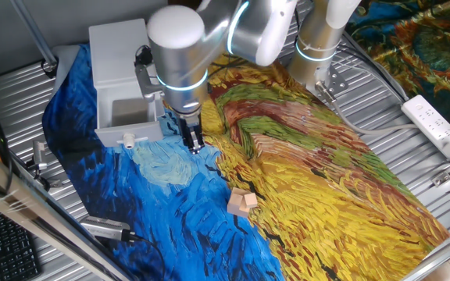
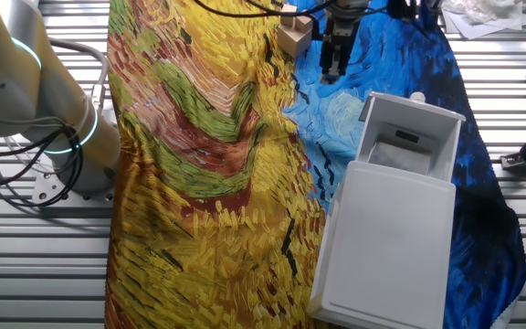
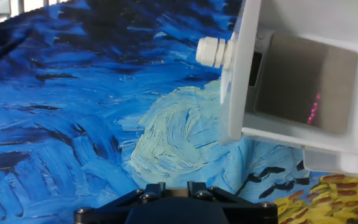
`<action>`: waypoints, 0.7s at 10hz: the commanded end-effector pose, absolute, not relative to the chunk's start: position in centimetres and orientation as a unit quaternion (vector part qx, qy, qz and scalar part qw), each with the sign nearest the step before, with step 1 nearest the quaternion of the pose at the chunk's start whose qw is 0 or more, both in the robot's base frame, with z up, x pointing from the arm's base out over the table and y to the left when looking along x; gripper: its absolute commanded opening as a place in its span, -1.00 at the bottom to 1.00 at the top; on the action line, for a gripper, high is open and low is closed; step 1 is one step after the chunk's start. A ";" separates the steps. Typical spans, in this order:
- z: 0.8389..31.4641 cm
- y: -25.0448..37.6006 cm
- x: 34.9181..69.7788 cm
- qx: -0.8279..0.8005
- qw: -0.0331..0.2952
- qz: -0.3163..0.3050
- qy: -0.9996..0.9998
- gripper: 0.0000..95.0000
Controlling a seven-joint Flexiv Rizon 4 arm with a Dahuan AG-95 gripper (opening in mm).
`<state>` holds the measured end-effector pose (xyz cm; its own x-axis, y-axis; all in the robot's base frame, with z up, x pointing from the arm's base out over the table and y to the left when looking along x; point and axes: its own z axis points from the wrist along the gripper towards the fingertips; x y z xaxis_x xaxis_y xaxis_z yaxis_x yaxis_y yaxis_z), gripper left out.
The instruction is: Take something out of a drawer
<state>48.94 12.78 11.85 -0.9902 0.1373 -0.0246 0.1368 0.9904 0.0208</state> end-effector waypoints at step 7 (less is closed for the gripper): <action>12.0 12.8 49.0 0.044 0.033 0.002 0.999 0.20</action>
<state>48.94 12.81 12.02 -0.9940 0.0866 -0.0671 0.0863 0.9962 0.0067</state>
